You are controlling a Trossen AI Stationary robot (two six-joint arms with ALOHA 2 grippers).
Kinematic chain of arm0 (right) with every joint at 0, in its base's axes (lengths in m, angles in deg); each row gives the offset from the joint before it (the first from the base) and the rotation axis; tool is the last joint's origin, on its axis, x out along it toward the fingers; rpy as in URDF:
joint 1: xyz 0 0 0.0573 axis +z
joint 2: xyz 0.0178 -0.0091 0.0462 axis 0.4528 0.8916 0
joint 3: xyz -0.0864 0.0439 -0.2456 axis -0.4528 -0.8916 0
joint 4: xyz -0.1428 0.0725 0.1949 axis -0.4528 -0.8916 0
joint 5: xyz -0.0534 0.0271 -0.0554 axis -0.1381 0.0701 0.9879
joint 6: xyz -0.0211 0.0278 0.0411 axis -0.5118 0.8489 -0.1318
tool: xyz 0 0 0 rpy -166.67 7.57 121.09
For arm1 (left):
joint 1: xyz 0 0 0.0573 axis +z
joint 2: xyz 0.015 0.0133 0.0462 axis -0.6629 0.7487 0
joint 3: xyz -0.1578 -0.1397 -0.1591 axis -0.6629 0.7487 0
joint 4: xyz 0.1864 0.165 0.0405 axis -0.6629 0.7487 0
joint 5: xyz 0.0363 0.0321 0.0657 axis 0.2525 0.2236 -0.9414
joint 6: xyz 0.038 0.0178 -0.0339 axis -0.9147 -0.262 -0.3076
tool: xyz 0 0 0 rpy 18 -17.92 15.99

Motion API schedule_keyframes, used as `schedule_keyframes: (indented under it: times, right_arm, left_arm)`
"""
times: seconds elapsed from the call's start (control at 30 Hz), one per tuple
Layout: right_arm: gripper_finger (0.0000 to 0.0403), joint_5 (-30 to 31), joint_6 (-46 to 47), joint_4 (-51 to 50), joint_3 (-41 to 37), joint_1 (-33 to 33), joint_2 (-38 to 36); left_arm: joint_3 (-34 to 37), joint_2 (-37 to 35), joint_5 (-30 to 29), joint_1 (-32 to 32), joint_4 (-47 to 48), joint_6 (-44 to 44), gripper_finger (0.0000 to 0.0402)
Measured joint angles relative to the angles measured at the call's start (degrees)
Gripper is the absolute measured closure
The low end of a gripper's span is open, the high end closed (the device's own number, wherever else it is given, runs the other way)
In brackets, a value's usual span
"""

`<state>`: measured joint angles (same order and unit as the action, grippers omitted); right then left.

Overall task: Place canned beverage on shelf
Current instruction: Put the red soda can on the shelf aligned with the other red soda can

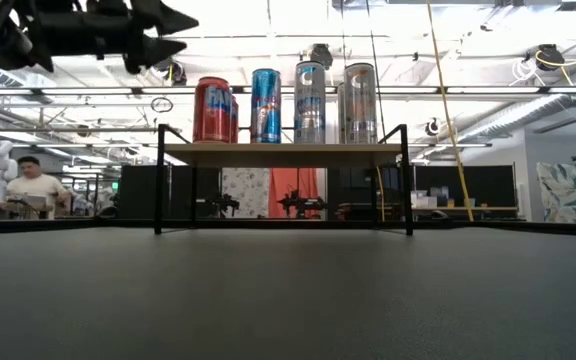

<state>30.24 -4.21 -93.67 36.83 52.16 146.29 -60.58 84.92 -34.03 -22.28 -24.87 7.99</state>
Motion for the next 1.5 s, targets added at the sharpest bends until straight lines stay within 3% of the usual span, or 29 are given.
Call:
schedule_keyframes:
  times: [0.1, 0.27, 0.57, 0.7, 0.83, 1.17, 1.5]
  right_arm:
    - [0.0091, -0.01, 0.0, 0.0, 0.0, 0.0, 0.0]
    - [0.0091, 3.86, -0.01, -0.11, 0.0, 0.0, 0.0]
    - [0.0091, 13.54, 0.36, -3.05, 0.0, -0.02, 0.0]
    - [0.0091, 13.55, 0.0, -3.08, 0.0, 0.0, 0.0]
    - [0.0091, 13.52, 0.02, -3.08, 0.0, 0.0, 0.0]
    - [0.0091, 13.44, 0.31, -3.08, 0.0, 0.0, 0.0]
    - [0.0091, 13.42, 0.44, -3.26, 0.0, 0.0, 0.0]
  left_arm:
    - [-0.01, -0.97, 3.43, -0.69, 0.1, 0.07, 0.0042]
    - [-1.78, -1.06, 3.86, -1.65, 3.19, 5.27, 0.0042]
    - [-17.52, -0.46, 2.99, -1.63, 33.8, 5.66, 0.0042]
    - [-24.14, 0.49, -2.3, -1.55, 41.4, 5.36, 0.0045]
    - [-28.68, 2.63, -2.72, -1.61, 46.05, 5.31, 0.006]
    - [-32.64, 7.79, -2.89, -0.69, 47.03, 2.36, 0.0165]
    - [-32.64, 10.26, 0.5, 4.65, 47.06, 2.25, 0.0327]
